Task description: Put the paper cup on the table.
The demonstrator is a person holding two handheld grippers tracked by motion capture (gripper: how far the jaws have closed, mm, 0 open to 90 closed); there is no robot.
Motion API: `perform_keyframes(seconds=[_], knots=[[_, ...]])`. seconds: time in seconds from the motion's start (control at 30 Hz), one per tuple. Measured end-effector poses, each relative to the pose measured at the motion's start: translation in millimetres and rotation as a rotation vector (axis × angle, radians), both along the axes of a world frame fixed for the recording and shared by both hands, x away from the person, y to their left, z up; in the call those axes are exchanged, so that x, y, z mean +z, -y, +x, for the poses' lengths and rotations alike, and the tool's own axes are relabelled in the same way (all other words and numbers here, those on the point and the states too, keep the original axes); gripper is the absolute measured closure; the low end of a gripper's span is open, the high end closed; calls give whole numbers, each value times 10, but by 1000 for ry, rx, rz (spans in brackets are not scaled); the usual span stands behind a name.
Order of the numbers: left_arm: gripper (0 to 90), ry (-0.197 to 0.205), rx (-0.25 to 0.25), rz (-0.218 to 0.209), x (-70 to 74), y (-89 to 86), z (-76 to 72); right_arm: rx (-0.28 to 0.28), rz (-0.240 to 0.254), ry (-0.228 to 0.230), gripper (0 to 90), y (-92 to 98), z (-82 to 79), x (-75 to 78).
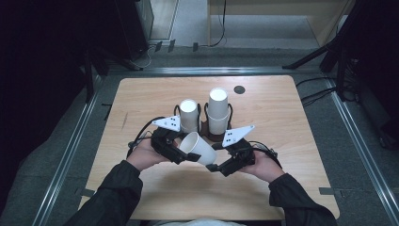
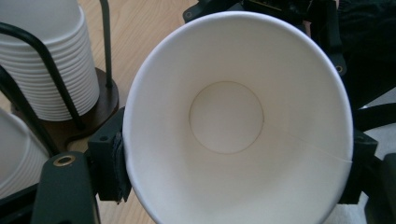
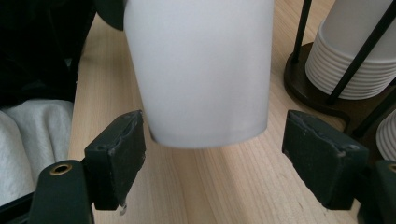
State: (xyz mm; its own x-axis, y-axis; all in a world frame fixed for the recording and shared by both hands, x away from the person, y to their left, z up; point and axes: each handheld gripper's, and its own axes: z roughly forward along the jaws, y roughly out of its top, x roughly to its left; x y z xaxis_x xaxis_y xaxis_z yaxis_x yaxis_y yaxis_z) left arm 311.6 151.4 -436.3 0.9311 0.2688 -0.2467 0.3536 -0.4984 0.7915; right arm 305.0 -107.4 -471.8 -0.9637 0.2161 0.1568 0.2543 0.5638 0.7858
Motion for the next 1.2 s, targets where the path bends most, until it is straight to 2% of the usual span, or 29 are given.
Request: perform_keyframes(seconds=[0.33,0.43,0.6,0.73,0.87,1.2], knots=[[206,19,22,23,43,-88,10,-13,-20,4,213,25,3,-7],[206,20,27,39,41,-115,18,-30,-23,-13,215,42,23,-3],[207,21,37,65,39,-148,29,-77,-13,3,226,98,58,11],[206,16,36,82,45,-170,40,-86,-10,28,230,143,72,9],[206,14,39,93,51,-191,43,-104,-29,58,230,156,66,-3],[206,14,65,125,55,-305,72,-147,-47,57,230,217,97,-17]])
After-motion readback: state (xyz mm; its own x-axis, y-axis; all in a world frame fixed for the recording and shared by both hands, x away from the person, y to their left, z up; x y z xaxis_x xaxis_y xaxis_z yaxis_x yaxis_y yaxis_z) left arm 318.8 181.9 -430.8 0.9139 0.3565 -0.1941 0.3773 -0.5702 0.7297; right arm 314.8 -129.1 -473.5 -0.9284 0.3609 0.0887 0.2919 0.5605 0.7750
